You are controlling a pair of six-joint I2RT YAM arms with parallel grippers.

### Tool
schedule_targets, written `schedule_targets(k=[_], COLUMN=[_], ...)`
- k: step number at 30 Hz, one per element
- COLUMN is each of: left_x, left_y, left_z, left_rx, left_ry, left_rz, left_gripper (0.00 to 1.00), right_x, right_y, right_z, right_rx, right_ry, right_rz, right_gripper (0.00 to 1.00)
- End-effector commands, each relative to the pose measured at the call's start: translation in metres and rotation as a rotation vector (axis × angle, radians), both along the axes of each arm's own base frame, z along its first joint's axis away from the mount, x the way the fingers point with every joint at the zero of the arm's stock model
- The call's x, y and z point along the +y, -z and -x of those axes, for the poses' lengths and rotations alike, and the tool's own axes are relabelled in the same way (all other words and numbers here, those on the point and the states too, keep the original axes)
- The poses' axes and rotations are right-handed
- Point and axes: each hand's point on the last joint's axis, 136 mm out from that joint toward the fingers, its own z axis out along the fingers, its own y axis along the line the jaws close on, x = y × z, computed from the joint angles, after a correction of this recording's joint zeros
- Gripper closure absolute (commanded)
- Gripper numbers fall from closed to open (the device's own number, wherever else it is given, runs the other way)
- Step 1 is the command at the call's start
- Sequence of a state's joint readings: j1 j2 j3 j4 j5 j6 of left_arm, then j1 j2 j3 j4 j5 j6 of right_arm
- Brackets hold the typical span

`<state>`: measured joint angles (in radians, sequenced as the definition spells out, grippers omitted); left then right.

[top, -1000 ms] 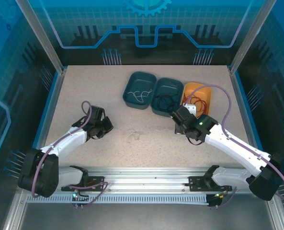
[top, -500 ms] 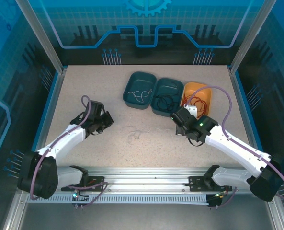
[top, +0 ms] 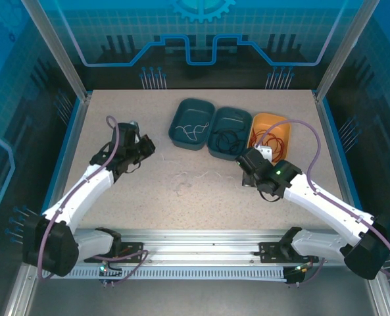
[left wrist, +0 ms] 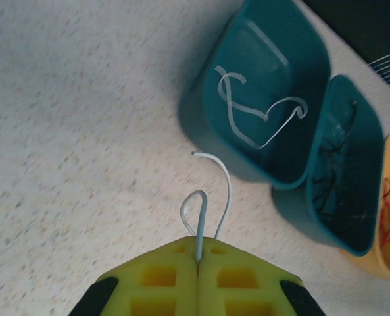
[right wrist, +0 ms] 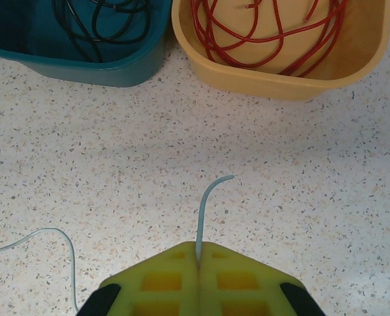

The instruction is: Untangle the cables

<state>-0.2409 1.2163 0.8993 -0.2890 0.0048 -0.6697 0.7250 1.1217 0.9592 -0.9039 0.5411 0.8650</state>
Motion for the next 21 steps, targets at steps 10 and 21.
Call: schedule_targets(k=[10, 21], left_x=[-0.016, 0.078], left_y=[-0.111, -0.186], left_z=[-0.11, -0.068], left_rx=[-0.288, -0.438], left_ry=[0.017, -0.233], left_rz=[-0.025, -0.103], left_gripper=[1.0, 1.0], right_x=[-0.028, -0.1], right_y=[0.002, -0.015], right_z=[0.013, 0.059], right_rx=[0.055, 0.035], right_ry=[0.11, 0.276], right_rz=[0.074, 0.094], right_gripper=[1.0, 1.0])
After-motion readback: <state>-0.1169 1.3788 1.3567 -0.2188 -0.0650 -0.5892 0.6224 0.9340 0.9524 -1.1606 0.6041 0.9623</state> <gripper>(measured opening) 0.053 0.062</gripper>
